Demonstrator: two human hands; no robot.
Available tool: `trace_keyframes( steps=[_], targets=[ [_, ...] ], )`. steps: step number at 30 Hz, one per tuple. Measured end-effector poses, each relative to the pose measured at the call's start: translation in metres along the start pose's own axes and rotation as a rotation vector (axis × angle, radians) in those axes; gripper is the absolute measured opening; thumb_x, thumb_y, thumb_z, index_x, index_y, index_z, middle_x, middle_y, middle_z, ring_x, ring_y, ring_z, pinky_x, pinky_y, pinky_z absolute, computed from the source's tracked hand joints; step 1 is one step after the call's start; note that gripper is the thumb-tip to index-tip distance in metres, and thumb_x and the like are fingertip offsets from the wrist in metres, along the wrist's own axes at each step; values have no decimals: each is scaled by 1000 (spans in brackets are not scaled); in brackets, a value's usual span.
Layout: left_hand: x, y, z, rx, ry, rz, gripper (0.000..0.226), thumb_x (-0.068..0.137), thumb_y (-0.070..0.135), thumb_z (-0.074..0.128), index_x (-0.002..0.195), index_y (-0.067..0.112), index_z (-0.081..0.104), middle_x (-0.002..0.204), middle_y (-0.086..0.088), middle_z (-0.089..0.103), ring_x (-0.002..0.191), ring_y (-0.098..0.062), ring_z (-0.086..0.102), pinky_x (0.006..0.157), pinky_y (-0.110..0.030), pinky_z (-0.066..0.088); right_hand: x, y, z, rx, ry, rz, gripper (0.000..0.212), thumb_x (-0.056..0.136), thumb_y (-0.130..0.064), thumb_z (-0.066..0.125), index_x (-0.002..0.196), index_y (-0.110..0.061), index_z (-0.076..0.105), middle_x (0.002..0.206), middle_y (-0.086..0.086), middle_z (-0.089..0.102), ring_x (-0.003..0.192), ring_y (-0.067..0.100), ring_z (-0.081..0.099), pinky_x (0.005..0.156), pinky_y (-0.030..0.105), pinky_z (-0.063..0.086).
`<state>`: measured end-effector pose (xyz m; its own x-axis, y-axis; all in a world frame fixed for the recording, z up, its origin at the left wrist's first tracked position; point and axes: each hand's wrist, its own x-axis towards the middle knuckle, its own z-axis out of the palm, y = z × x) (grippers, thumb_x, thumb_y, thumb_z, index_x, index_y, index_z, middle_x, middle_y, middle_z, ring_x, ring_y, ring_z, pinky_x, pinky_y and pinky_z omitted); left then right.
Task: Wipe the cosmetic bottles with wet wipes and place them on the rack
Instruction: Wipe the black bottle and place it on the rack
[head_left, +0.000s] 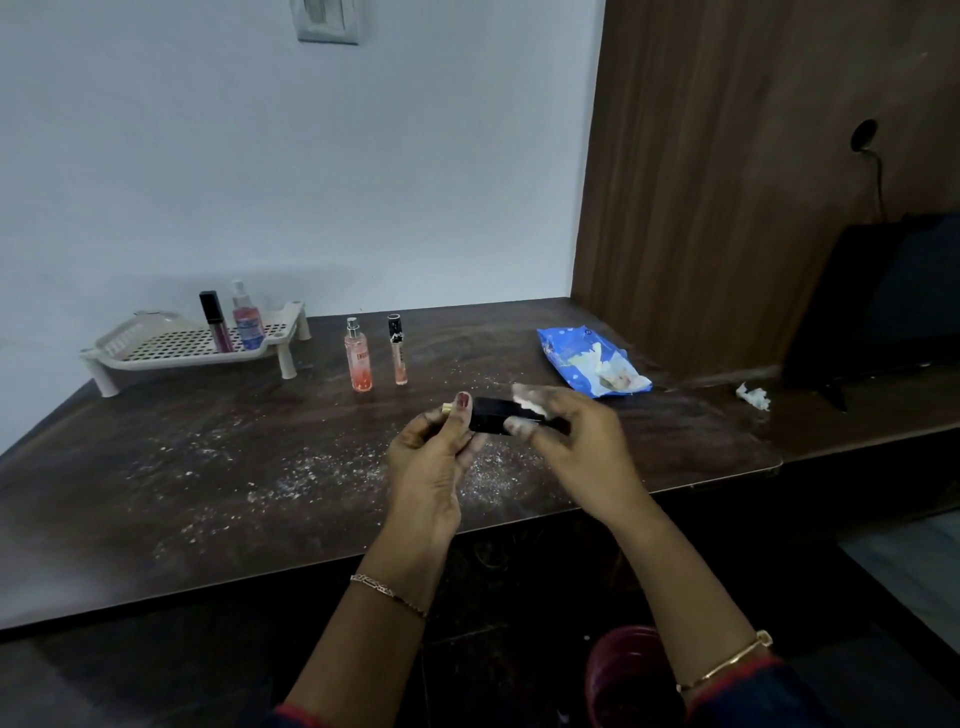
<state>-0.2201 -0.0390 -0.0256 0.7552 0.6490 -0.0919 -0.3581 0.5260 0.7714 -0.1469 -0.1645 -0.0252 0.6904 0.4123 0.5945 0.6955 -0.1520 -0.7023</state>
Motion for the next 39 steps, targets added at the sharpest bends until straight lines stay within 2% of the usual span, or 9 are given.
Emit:
trace_keyframes(
  steps=[3, 14, 16, 20, 23, 26, 28, 32, 39],
  targets=[
    [2, 3, -3, -46, 24, -31, 18, 81, 5, 68, 69, 11, 56, 63, -1, 71, 60, -11, 69, 55, -22, 57, 0, 2, -7, -190, -144, -218, 37, 79, -9, 72, 114, -15, 67, 117, -10, 65, 109, -1, 58, 97, 16, 43],
    [2, -5, 0, -29, 63, -133, 13, 80, 9, 70, 76, 5, 58, 68, -7, 69, 60, -14, 69, 50, -20, 55, -23, 20, -3, -739, 113, -612, 26, 98, -8, 45, 110, -6, 68, 106, 3, 69, 101, 19, 64, 85, 29, 53],
    [3, -5, -2, -14, 69, -133, 15, 79, 11, 71, 76, 5, 58, 63, -9, 68, 61, -18, 70, 50, -20, 55, -25, 27, -9, -719, 109, -603, 34, 100, -9, 36, 103, -6, 71, 100, 3, 70, 96, 19, 66, 85, 28, 53],
    [8, -3, -10, 18, 106, -72, 21, 76, 14, 75, 68, 9, 56, 64, -12, 68, 59, -19, 71, 54, -24, 58, -18, 35, -23, -550, 287, -336, 11, 84, -5, 64, 91, -8, 72, 93, 1, 73, 86, 18, 68, 84, 21, 47],
    [9, -9, -9, 44, 137, -48, 24, 75, 13, 76, 65, 11, 54, 68, -12, 66, 64, -20, 68, 58, -25, 59, -10, 15, -17, -479, 311, -252, 24, 85, -8, 52, 102, -10, 70, 106, 0, 71, 98, 12, 64, 93, 17, 42],
    [7, -16, -2, -12, 133, -19, 27, 75, 13, 76, 62, 14, 52, 63, -9, 66, 61, -18, 65, 58, -25, 59, -13, -13, 18, -579, 58, -294, 56, 73, -6, 33, 120, -11, 61, 124, 5, 64, 112, 19, 61, 93, 28, 50],
    [5, -18, 1, -47, 99, -12, 22, 77, 14, 74, 67, 11, 55, 64, -6, 70, 61, -16, 67, 58, -24, 58, -21, -19, 39, -689, -17, -357, 54, 74, -8, 33, 119, -8, 63, 121, 7, 65, 112, 22, 62, 83, 32, 57],
    [3, -17, -2, -79, 70, -20, 22, 79, 17, 72, 93, 5, 60, 68, -7, 71, 58, -13, 68, 54, -22, 55, -21, -15, 43, -737, 63, -461, 34, 84, -9, 47, 111, -5, 68, 109, 6, 70, 105, 22, 63, 82, 31, 56],
    [1, -9, -5, -68, 114, -1, 25, 81, 11, 70, 63, 9, 53, 48, -3, 63, 52, -14, 66, 57, -24, 59, -16, 2, 21, -806, 164, -417, 33, 86, -8, 47, 112, -6, 67, 109, 2, 70, 95, 21, 60, 81, 31, 52]
  ],
)
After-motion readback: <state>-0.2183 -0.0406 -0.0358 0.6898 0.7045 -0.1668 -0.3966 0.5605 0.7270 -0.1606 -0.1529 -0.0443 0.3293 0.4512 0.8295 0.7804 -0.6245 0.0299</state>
